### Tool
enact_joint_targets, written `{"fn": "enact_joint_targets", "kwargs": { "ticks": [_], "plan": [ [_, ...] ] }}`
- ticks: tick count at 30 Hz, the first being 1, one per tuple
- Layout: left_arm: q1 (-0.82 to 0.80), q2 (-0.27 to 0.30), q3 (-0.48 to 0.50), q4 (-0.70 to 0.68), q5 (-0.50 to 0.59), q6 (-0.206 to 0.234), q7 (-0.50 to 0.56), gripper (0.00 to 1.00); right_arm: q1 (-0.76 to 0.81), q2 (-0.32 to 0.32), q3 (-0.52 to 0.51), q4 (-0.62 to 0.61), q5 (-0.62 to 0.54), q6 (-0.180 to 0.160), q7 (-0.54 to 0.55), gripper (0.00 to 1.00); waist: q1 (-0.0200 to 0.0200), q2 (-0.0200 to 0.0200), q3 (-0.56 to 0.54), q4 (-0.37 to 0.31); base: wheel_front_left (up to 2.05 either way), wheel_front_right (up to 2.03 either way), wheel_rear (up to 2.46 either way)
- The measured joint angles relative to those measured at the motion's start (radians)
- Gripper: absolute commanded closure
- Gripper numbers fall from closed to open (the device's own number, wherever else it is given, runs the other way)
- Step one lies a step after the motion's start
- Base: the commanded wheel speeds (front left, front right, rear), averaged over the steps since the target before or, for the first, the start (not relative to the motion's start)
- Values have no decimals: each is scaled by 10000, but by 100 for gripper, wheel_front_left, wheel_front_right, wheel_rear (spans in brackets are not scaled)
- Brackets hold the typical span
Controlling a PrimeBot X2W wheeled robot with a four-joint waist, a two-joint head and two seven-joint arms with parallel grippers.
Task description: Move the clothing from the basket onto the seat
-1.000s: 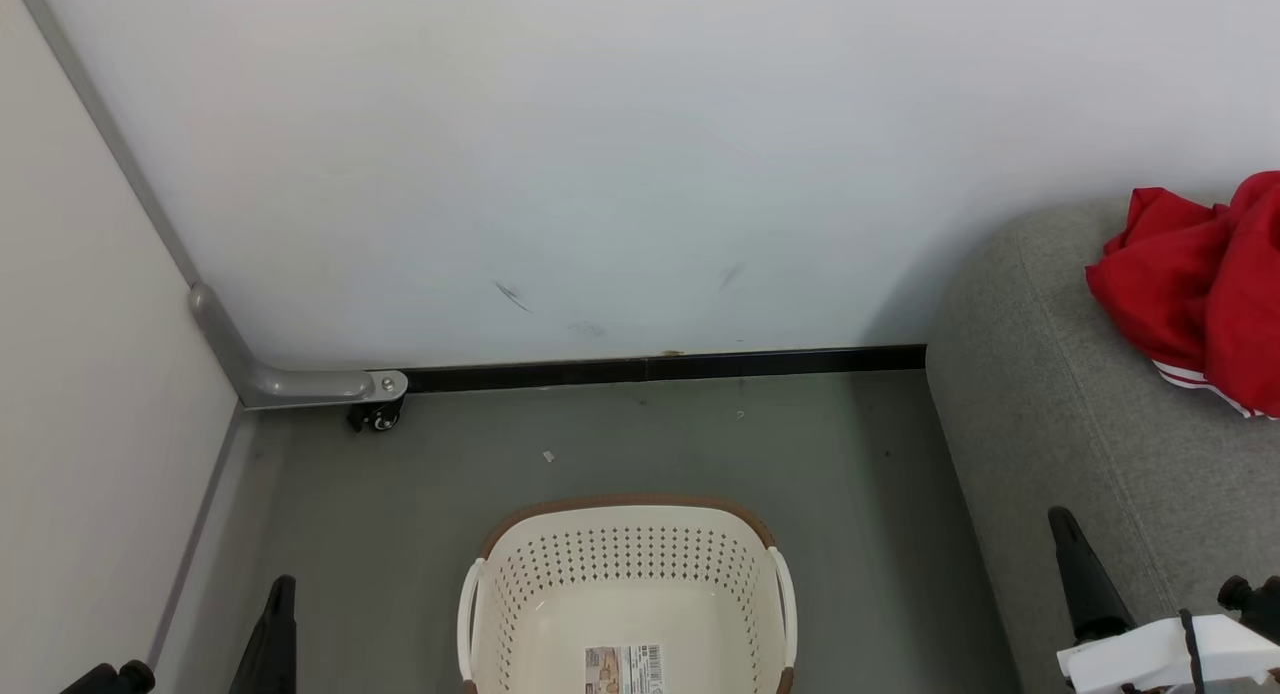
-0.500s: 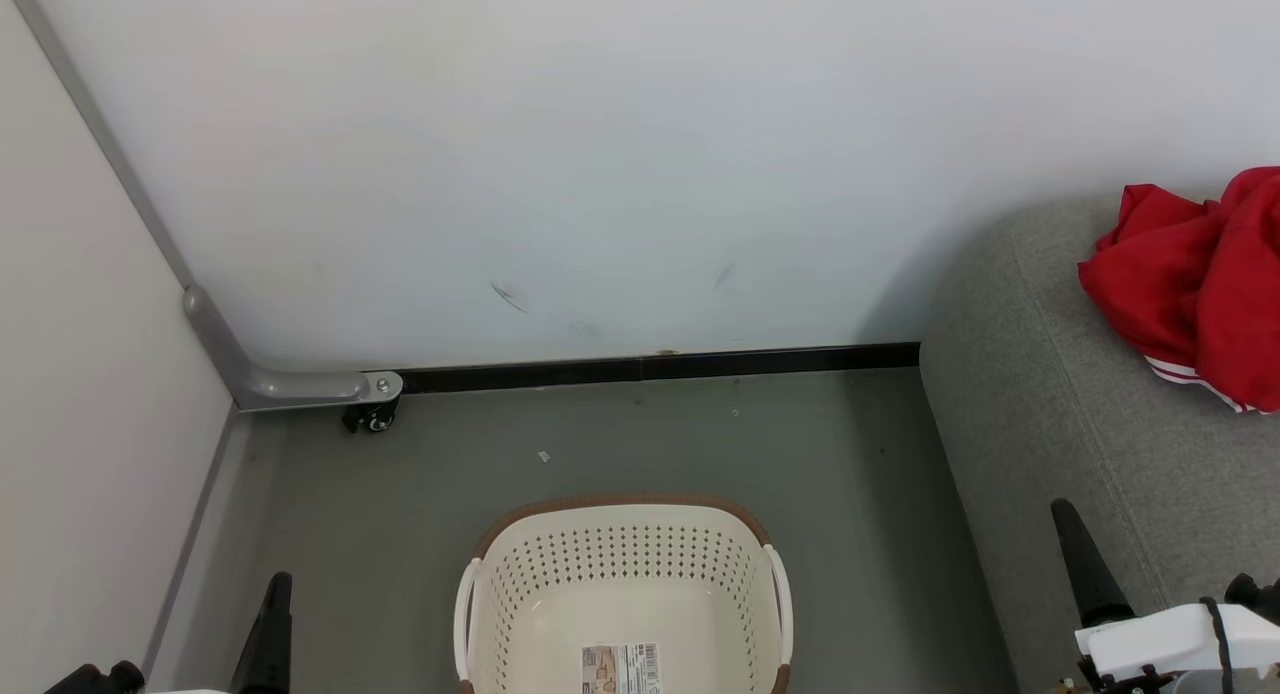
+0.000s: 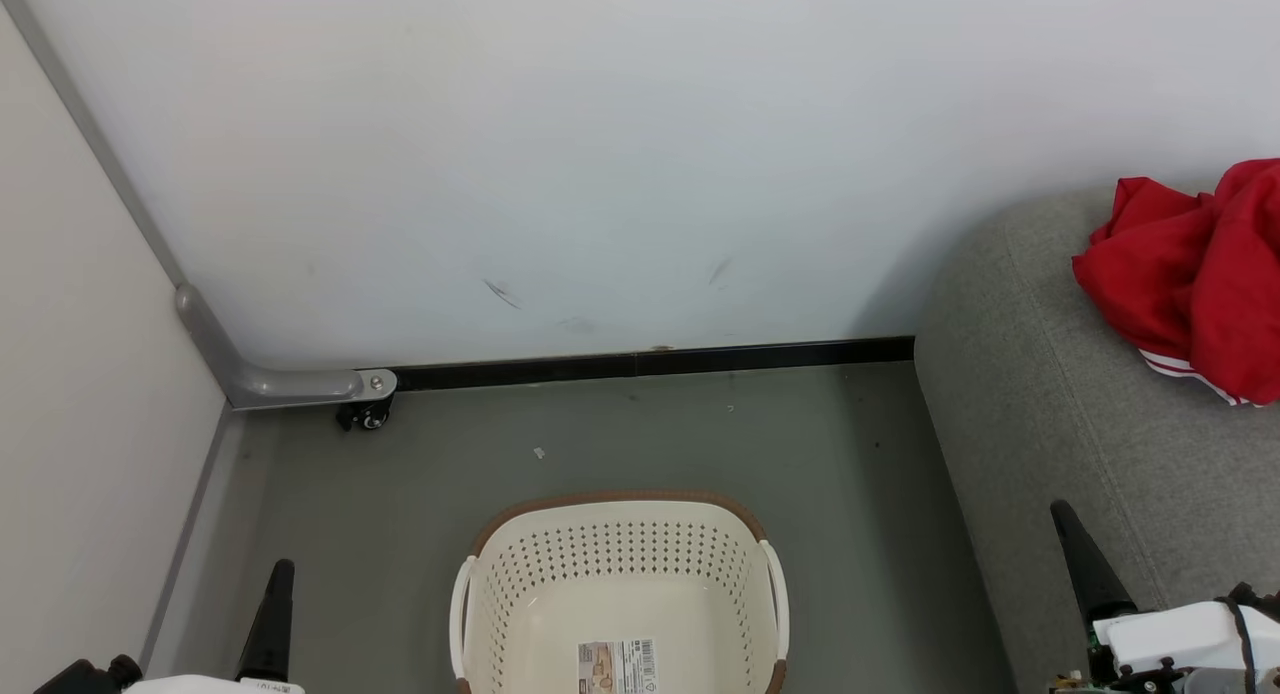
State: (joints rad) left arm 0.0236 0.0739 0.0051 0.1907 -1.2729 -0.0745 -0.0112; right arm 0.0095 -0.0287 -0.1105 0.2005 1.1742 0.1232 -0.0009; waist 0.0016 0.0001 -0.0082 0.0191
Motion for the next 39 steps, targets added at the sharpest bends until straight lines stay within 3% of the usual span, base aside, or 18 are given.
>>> {"fn": "enact_joint_targets", "kwargs": {
  "ticks": [33,39],
  "plan": [
    [-659,-130,374,744,-3354,-439,901,100,-624,-67,-125,633,4125,0,943,100,-10,0,103,-187,0,0,0],
    [-801,-153,412,790,-3582,-439,905,100,-661,-75,-134,665,4284,0,993,100,-10,0,106,-193,0,0,0]
  ]
}}
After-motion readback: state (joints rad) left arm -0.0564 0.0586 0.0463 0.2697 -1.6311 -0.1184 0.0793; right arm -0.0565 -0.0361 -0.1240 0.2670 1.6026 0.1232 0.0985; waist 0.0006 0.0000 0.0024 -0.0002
